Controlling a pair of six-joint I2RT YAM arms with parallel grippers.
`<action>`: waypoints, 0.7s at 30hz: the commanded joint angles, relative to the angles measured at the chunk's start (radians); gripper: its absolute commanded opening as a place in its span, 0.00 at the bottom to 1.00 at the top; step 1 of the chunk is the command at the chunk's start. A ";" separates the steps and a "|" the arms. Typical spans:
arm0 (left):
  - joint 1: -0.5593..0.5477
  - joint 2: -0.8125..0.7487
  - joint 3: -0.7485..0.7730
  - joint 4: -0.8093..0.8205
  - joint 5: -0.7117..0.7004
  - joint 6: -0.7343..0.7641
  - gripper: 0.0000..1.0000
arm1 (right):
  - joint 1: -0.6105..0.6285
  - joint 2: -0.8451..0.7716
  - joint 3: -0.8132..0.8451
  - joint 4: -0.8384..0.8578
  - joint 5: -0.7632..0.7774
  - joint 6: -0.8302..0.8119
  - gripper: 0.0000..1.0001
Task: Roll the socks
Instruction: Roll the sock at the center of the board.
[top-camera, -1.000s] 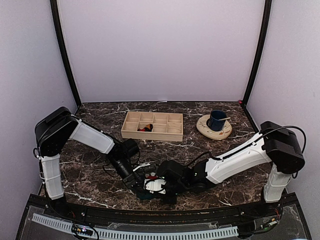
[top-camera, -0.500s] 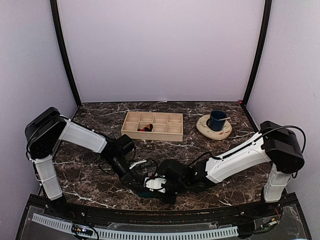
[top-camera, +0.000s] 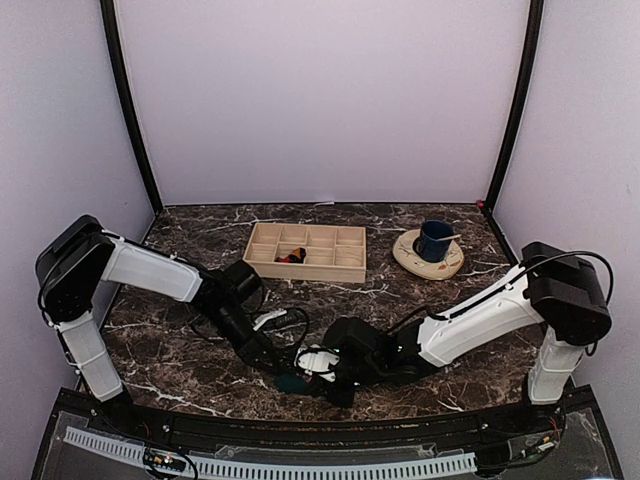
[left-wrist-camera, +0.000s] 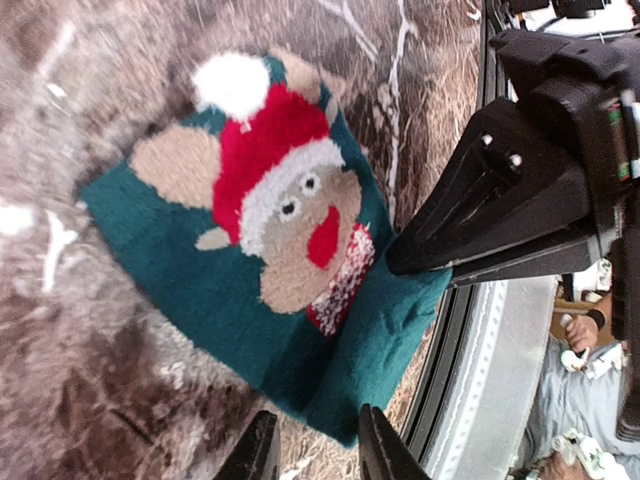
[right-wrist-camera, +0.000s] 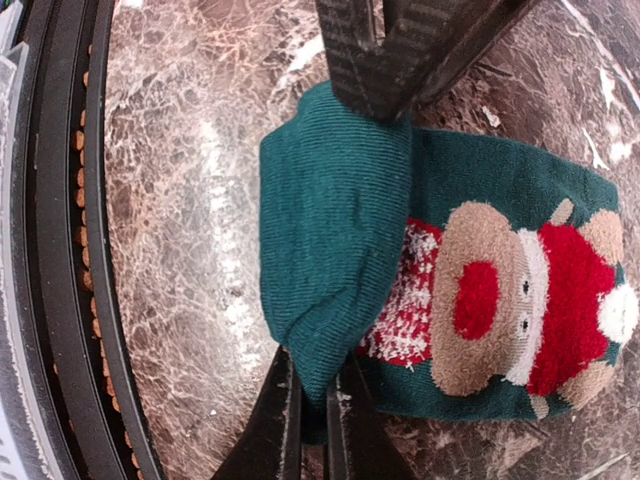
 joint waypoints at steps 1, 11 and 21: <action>0.012 -0.079 -0.022 0.018 -0.051 -0.018 0.30 | -0.017 -0.011 -0.033 -0.007 -0.035 0.074 0.00; 0.015 -0.168 -0.056 0.061 -0.146 -0.028 0.31 | -0.079 -0.003 -0.041 0.034 -0.188 0.158 0.00; 0.014 -0.275 -0.105 0.121 -0.236 -0.025 0.31 | -0.157 0.028 -0.036 0.052 -0.384 0.246 0.00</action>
